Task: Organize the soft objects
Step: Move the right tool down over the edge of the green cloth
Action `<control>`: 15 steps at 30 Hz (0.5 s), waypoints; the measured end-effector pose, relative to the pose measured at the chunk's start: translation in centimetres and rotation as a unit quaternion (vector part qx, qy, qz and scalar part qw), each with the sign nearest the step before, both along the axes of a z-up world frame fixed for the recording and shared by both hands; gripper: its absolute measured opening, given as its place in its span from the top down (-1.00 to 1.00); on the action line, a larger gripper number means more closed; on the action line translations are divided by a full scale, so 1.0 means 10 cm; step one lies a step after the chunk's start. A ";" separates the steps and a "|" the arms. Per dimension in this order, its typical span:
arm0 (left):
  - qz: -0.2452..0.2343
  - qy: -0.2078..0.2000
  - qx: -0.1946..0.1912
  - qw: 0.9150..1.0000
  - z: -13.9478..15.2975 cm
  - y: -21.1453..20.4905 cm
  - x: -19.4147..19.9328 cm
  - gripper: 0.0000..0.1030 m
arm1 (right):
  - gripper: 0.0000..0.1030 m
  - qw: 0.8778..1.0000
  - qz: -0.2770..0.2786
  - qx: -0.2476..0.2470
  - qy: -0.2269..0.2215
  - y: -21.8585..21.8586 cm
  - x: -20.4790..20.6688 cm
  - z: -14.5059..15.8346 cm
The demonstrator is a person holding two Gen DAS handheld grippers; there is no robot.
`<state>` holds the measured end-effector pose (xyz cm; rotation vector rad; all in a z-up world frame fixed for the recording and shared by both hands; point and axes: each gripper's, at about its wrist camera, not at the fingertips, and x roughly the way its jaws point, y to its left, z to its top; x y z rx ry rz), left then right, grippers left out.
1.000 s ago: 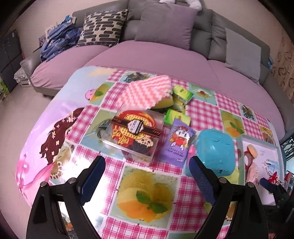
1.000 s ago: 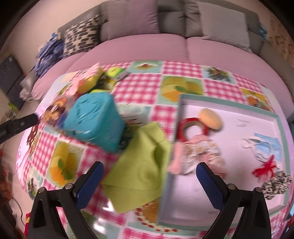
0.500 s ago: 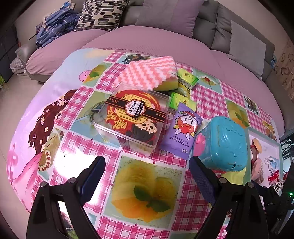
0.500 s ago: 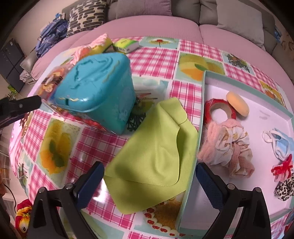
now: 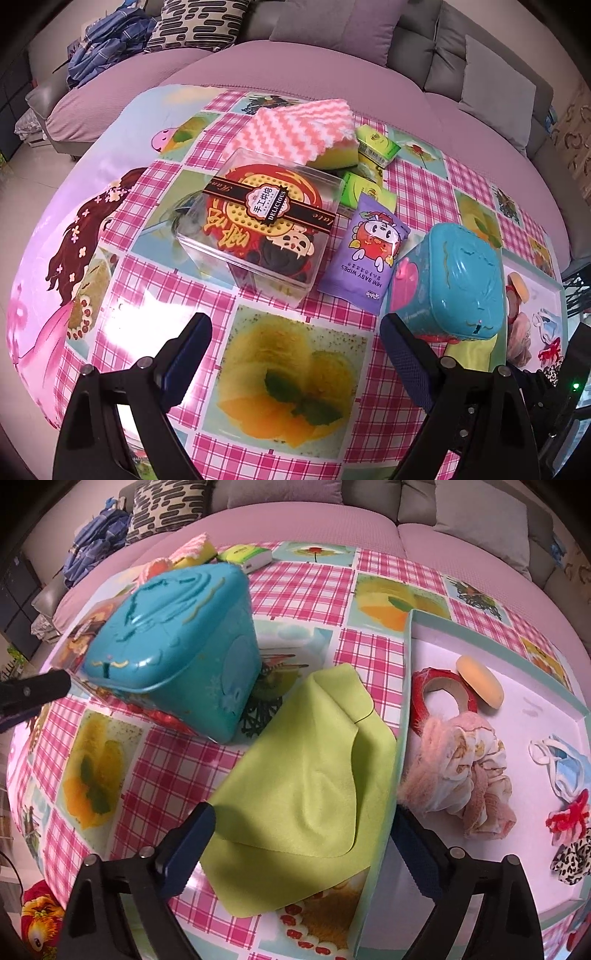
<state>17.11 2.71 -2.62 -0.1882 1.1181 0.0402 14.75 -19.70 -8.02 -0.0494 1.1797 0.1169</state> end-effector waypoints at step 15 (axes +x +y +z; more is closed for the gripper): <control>0.006 0.002 -0.012 1.000 -0.02 0.06 0.01 -0.80 | -0.53 0.997 -0.023 0.037 -0.070 -0.23 -0.07 0.38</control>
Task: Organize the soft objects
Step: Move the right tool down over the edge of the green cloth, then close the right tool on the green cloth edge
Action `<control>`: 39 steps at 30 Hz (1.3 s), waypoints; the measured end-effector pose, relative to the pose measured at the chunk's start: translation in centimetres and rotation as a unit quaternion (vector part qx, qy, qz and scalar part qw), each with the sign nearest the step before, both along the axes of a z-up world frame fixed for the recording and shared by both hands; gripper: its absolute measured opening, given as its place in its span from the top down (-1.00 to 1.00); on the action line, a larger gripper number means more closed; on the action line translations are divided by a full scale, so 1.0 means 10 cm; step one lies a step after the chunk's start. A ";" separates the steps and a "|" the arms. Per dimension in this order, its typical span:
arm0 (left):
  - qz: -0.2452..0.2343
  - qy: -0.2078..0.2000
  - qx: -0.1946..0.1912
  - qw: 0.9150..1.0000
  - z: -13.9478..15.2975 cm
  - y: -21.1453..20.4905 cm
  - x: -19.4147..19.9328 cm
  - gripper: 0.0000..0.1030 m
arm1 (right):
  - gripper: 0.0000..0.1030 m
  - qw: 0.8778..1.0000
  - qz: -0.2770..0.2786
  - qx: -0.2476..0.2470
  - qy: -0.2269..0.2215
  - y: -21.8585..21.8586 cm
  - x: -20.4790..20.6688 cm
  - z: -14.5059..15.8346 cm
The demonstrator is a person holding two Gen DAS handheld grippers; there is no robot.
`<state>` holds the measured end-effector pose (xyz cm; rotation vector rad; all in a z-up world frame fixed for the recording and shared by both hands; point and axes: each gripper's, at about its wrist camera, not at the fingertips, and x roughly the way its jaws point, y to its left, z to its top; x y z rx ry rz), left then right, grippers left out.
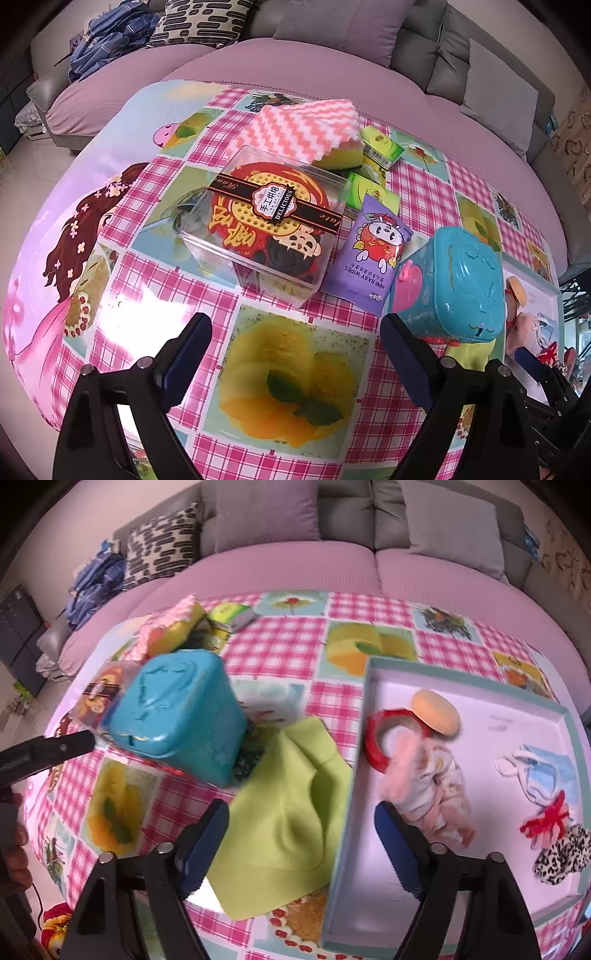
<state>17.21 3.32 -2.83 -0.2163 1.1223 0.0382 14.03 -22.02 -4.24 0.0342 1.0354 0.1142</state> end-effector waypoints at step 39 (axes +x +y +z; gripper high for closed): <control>0.001 0.001 -0.013 1.000 -0.03 0.02 0.00 -0.80 | 0.42 0.997 0.039 -0.058 0.037 0.42 0.05 -0.36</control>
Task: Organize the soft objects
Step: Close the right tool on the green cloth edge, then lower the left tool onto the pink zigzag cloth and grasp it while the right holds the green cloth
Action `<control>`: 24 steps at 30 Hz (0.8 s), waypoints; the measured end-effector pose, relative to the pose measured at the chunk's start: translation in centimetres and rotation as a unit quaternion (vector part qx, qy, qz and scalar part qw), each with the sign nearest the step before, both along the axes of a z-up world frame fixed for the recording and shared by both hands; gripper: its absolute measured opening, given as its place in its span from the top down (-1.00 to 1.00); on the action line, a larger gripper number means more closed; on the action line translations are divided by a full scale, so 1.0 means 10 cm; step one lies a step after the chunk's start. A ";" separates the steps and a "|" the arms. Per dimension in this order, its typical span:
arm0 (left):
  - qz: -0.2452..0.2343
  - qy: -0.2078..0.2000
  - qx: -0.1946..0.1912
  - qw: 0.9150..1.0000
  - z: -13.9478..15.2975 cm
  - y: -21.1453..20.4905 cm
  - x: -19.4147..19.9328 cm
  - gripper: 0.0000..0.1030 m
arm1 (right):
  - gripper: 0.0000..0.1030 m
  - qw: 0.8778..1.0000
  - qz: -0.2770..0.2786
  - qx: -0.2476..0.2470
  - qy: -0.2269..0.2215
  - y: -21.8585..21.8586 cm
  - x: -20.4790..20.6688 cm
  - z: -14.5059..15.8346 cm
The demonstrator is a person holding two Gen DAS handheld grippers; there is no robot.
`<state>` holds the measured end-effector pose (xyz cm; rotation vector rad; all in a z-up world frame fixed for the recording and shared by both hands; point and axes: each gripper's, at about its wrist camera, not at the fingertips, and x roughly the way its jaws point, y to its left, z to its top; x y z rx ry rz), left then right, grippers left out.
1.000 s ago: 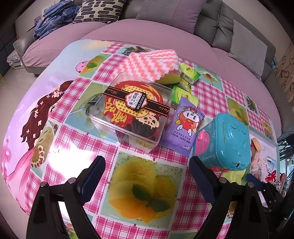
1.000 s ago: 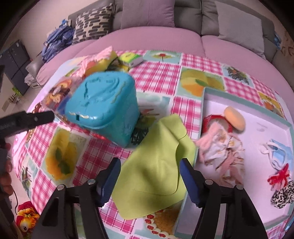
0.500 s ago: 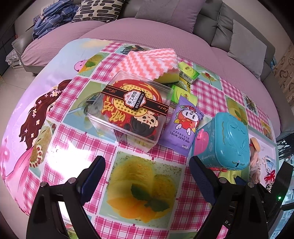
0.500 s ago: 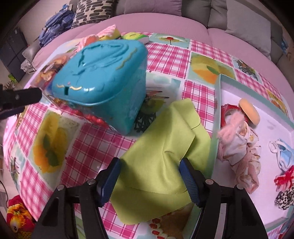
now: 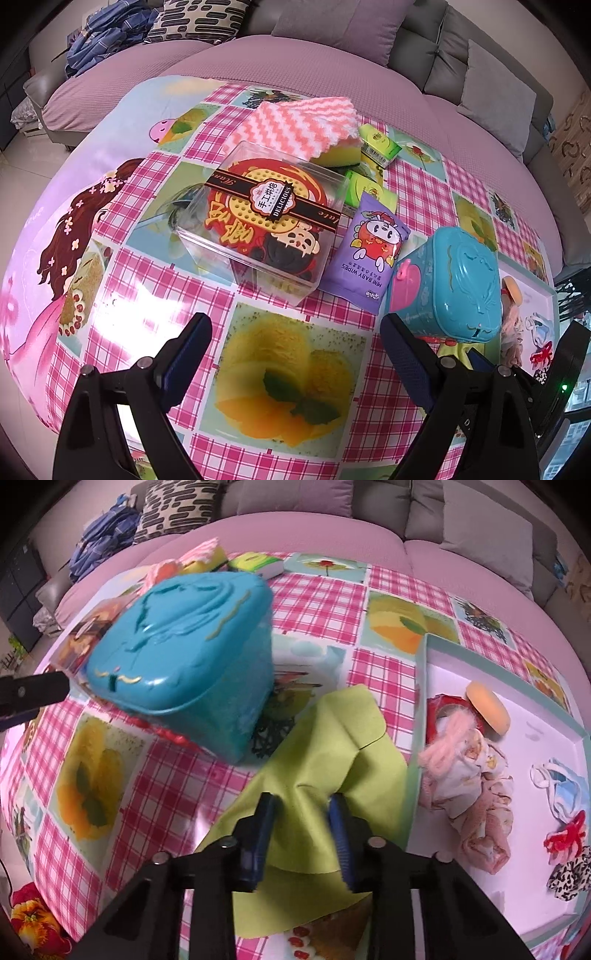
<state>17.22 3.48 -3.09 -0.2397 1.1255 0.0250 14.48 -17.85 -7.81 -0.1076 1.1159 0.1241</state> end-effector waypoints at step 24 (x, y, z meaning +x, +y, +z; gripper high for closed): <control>0.002 -0.015 -0.007 1.000 0.06 0.04 -0.02 -0.80 | 0.94 0.997 -0.019 0.030 -0.069 -0.20 0.04 0.33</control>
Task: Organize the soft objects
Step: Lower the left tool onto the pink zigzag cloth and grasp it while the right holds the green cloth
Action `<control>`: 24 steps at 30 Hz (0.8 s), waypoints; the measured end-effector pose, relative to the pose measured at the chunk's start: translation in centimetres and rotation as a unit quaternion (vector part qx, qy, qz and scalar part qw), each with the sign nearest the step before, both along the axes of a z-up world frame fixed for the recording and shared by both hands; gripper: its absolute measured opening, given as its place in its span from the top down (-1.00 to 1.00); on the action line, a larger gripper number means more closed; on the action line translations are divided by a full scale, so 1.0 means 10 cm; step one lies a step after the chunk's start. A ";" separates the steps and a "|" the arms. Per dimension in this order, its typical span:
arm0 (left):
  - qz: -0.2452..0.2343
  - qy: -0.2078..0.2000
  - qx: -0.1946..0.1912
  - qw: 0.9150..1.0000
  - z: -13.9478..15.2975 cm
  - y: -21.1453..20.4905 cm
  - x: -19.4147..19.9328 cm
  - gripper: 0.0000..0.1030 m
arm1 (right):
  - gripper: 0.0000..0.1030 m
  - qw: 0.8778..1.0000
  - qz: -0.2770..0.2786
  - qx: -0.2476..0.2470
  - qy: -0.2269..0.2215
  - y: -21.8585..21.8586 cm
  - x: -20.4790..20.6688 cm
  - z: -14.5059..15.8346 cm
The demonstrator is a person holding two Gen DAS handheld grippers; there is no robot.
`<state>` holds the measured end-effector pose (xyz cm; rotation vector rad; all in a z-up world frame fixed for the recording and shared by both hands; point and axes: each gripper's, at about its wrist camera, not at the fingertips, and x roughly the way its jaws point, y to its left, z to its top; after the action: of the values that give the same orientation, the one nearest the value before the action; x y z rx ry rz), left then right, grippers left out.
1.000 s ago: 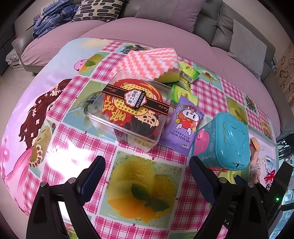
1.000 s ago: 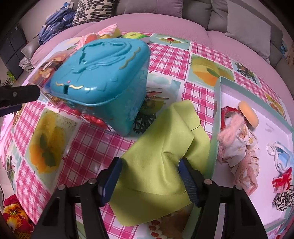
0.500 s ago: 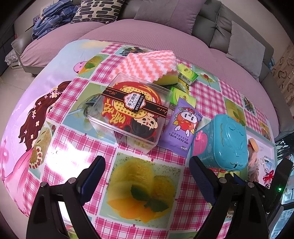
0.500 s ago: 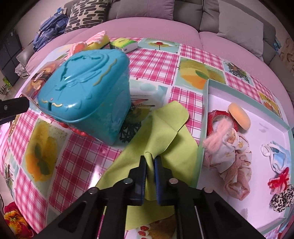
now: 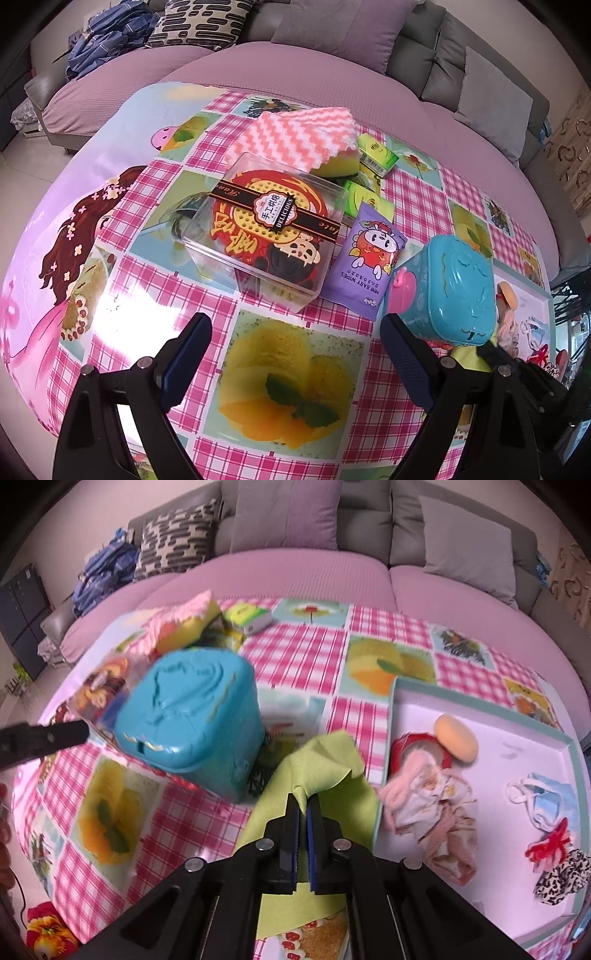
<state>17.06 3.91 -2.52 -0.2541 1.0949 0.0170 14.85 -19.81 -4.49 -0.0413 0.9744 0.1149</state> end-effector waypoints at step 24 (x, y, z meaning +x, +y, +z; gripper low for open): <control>-0.049 -0.033 -0.022 0.998 0.53 -0.10 0.53 -0.76 | 0.93 0.995 -0.069 0.048 -0.055 -0.37 0.39 0.57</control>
<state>22.38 2.88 2.76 -0.2388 1.0421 -0.1026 18.79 -23.52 1.25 0.1079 0.8574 0.0315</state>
